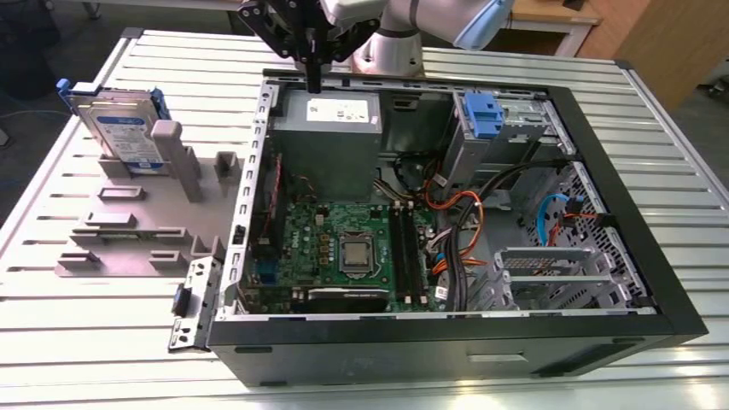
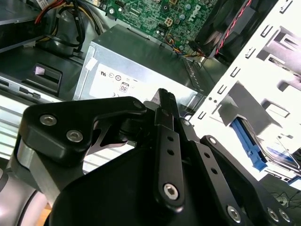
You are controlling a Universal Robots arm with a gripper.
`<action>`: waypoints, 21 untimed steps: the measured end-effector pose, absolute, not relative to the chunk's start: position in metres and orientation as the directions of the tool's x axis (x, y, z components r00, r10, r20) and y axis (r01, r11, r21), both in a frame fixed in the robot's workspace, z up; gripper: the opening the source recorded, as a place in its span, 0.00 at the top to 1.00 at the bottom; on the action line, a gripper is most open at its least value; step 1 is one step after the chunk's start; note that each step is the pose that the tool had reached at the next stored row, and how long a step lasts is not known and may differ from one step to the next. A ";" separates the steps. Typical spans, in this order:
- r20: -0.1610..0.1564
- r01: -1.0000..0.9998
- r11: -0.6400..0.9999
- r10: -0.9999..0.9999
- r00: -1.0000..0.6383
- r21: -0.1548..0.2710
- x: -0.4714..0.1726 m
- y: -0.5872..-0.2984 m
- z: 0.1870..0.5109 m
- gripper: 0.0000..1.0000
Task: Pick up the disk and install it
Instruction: 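Reach for the disk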
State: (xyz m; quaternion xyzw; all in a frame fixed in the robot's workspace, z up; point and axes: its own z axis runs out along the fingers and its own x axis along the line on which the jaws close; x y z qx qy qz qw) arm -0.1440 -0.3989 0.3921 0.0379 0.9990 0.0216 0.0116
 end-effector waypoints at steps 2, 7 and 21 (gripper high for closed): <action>-0.021 0.075 0.996 0.076 -0.997 0.044 -0.145 -0.399 0.392 0.89; -0.021 0.075 0.996 0.076 -0.997 0.044 -0.146 -0.399 0.392 0.89; -0.016 0.075 0.996 0.076 -0.997 0.044 -0.150 -0.399 0.391 0.89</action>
